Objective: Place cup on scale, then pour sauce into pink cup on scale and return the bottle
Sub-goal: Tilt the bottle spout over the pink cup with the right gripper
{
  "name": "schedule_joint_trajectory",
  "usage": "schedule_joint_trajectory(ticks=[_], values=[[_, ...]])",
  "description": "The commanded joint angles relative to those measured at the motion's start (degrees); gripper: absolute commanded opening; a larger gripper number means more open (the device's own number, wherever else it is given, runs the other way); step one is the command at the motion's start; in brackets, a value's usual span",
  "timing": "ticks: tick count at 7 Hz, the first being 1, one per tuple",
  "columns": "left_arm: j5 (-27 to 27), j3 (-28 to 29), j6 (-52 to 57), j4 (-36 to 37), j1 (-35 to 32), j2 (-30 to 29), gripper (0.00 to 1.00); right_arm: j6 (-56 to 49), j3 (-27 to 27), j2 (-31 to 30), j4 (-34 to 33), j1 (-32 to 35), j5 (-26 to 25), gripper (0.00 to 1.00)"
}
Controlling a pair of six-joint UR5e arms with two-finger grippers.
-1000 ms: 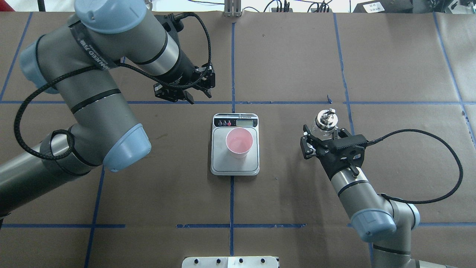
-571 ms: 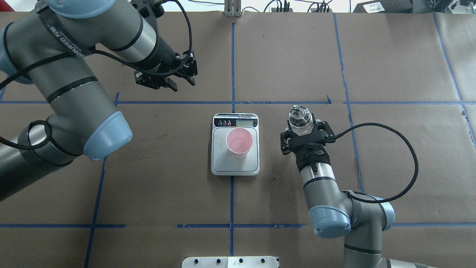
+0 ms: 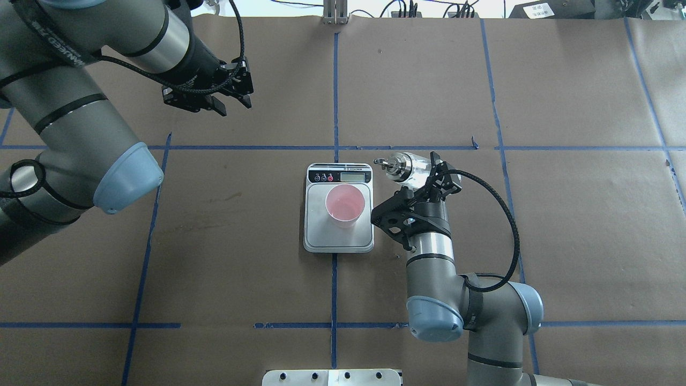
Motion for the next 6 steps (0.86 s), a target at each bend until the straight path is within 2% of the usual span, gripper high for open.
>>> schedule_joint_trajectory(ticks=[1,2,6], values=[[0.0,-0.3,0.1,0.1,-0.1,1.0,0.52,-12.2,0.0,0.3,-3.2,-0.3,-3.1,0.0],[-0.1,-0.4,0.1,0.1,-0.1,0.9,0.52,-16.2,0.2,0.3,-6.4,-0.8,-5.8,0.0],[-2.5,-0.3,-0.1,0.1,-0.1,0.9,0.53,-24.6,-0.4,-0.2,-6.8,-3.8,-14.7,0.0]])
